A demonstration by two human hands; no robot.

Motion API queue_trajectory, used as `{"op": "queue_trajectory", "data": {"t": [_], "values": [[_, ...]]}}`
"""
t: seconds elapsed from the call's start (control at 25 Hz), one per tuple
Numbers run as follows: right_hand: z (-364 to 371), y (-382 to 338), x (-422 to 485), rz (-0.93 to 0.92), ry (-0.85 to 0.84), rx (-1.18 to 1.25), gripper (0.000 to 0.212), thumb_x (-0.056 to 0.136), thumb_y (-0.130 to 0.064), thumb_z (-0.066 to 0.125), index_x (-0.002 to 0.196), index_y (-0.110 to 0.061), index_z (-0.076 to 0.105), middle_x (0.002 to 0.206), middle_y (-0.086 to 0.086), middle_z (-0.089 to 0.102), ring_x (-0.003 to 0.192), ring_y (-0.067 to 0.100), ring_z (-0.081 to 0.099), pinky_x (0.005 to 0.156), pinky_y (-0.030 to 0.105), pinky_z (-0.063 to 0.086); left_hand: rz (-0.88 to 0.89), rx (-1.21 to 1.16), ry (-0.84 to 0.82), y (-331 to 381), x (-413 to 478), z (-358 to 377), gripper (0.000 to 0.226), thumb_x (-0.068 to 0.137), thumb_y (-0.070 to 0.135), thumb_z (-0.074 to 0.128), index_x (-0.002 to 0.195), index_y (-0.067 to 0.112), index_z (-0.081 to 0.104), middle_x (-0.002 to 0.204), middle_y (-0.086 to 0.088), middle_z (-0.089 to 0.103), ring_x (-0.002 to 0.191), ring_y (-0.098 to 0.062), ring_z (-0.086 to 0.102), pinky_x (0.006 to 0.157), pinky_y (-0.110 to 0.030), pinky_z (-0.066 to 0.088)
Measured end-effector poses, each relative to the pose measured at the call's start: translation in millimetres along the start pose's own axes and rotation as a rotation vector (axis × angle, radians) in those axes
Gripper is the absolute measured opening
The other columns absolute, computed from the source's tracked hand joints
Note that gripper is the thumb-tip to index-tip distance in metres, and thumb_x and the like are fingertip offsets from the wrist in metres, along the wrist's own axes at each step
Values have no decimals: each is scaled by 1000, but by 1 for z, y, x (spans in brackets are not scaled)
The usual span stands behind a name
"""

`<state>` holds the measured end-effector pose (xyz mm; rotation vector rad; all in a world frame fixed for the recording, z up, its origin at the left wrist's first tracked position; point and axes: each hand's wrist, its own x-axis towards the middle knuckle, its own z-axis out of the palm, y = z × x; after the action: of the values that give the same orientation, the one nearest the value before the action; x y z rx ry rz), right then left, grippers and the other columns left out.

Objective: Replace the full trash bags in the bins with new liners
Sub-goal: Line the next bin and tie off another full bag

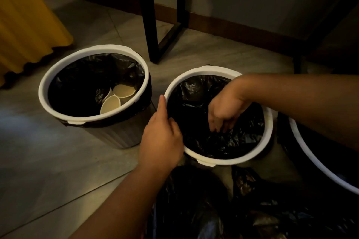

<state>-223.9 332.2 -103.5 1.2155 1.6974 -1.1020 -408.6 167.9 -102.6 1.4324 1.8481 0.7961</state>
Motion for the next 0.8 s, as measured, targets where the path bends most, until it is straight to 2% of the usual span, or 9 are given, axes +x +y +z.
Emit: {"op": "queue_trajectory", "data": {"t": [0.04,0.12,0.2,0.28,0.4,0.52,0.6,0.72,0.8], "values": [[-6,3,-1,20,67,25,12,99,-13,66,108,-15,74,109,8,75,91,21,76,71,29,62,3,1,-1,1,0,0,67,110,26,41,169,36,11,151,-1,55,128,-20,59,103,-41,52],[-10,7,19,72,148,-150,28,100,-27,66,123,-11,70,122,10,71,98,24,73,83,35,60,-1,6,-1,2,2,-1,67,110,26,41,169,36,10,152,-1,55,128,-20,59,103,-41,53],[4,2,46,171,94,-352,51,104,-38,60,145,-8,56,142,14,59,113,29,62,99,41,52,-8,19,-2,3,1,-2,67,110,26,41,169,37,10,151,-1,55,126,-20,59,100,-38,52],[20,0,67,262,5,-409,62,108,-43,52,156,-6,42,156,17,47,129,35,54,110,43,45,-6,13,-10,3,-1,-2,67,110,27,40,168,39,9,151,-1,55,125,-20,61,101,-40,53],[32,-6,73,264,-121,-471,66,111,-45,45,161,-4,31,163,19,37,142,38,44,106,38,40,-7,3,-11,3,1,-1,68,110,27,40,168,40,9,153,-1,54,125,-21,62,103,-46,55],[32,-22,48,174,-35,-421,49,110,-30,52,148,1,51,149,21,54,116,32,56,96,38,45,-8,16,-1,2,2,-1,70,108,23,43,168,38,11,152,-1,54,128,-21,60,105,-43,53],[29,-26,13,113,73,-377,36,107,-21,53,137,-2,62,135,17,62,104,25,57,90,37,47,-1,20,0,2,4,-1,70,107,21,44,169,36,13,154,-1,53,132,-21,57,107,-39,50],[34,-25,-34,-62,244,-259,31,106,-31,50,126,-19,71,117,-2,67,97,14,62,80,29,49,9,40,37,3,3,-1,68,107,23,48,168,32,20,155,-1,50,134,-18,54,104,-31,45],[52,-30,-45,-153,237,-202,28,104,-42,52,116,-26,72,103,-10,65,91,8,60,75,27,45,12,36,133,3,-2,1,64,105,27,55,164,30,31,153,2,50,129,-11,52,97,-19,37]]}}
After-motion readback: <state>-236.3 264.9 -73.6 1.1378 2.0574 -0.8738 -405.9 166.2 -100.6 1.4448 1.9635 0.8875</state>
